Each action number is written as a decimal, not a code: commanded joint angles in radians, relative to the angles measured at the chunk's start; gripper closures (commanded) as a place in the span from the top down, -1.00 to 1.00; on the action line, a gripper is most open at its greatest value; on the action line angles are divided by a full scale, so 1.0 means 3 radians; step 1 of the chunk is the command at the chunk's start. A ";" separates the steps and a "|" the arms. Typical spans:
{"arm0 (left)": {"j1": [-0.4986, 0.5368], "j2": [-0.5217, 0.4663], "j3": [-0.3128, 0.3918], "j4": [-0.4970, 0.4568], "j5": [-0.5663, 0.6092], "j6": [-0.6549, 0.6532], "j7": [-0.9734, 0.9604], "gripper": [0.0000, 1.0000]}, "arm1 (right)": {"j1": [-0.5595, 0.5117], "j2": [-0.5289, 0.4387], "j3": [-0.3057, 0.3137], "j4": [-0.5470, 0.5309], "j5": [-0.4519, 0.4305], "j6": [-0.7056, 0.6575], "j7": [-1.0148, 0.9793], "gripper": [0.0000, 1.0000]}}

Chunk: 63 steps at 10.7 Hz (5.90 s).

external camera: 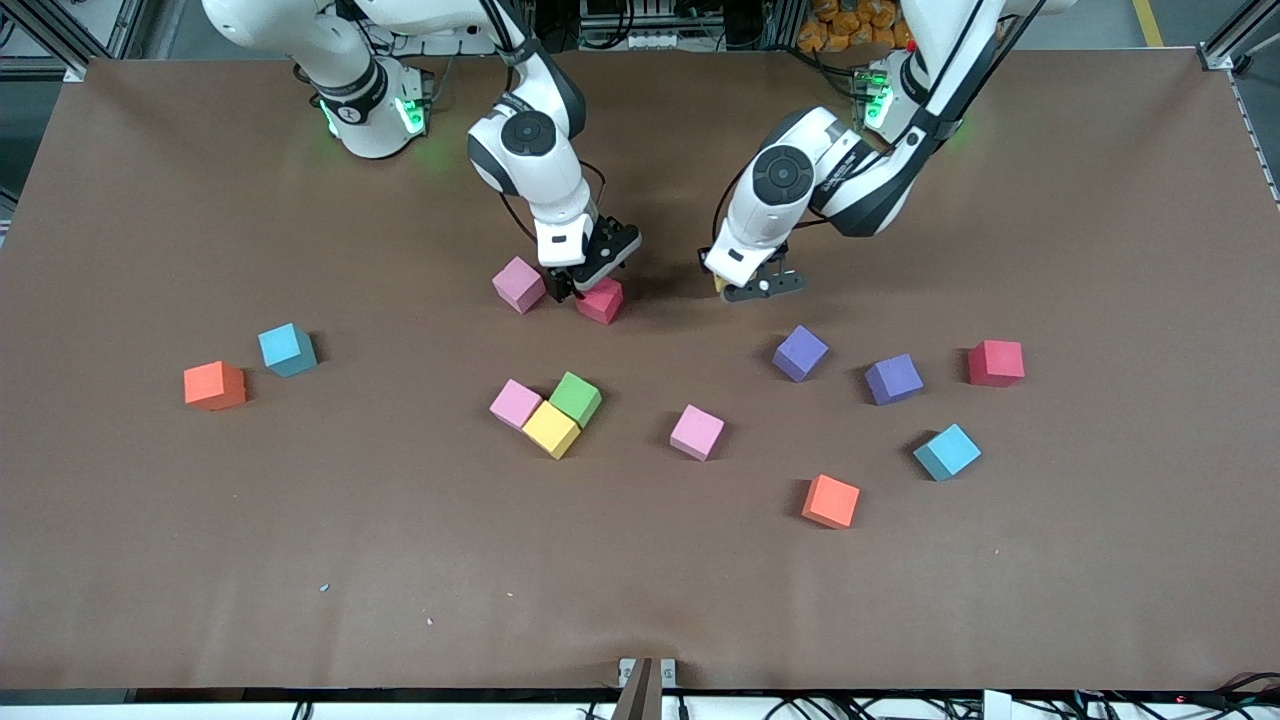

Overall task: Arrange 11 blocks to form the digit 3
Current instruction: 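Grasp the yellow cube with the left gripper while the right gripper lowers, then grasp the red cube with the right gripper and lift it, then carry the red cube to the table middle and release it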

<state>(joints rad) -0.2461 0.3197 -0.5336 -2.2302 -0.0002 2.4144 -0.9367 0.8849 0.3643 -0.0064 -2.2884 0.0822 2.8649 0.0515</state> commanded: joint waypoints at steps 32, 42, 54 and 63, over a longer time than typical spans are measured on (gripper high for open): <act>0.0002 0.0172 0.0004 0.0439 0.0042 -0.0710 -0.0012 -1.00 | -0.0137 0.0228 0.0031 0.0372 -0.0054 -0.0197 -0.0899 -1.00; 0.0032 0.0014 0.0015 0.0459 0.0036 -0.1072 0.0228 -1.00 | 0.0200 -0.0391 0.0246 0.0046 -0.0049 -0.0567 -0.1568 -1.00; 0.0743 -0.0309 0.0030 0.0913 0.0006 -0.1748 -0.0191 -1.00 | 0.0589 0.0339 0.0256 0.0689 -0.0054 -0.0392 -0.1532 -1.00; 0.0769 -0.0181 0.0035 0.1543 -0.0004 -0.2377 -0.0007 -1.00 | 0.0635 0.0524 0.0256 0.0827 -0.0146 -0.0381 -0.1547 -1.00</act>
<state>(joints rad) -0.0152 0.2468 -0.5200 -1.7948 -0.0002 1.7260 -0.9511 1.0664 0.5010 0.0762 -2.0701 0.0543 2.7588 -0.4084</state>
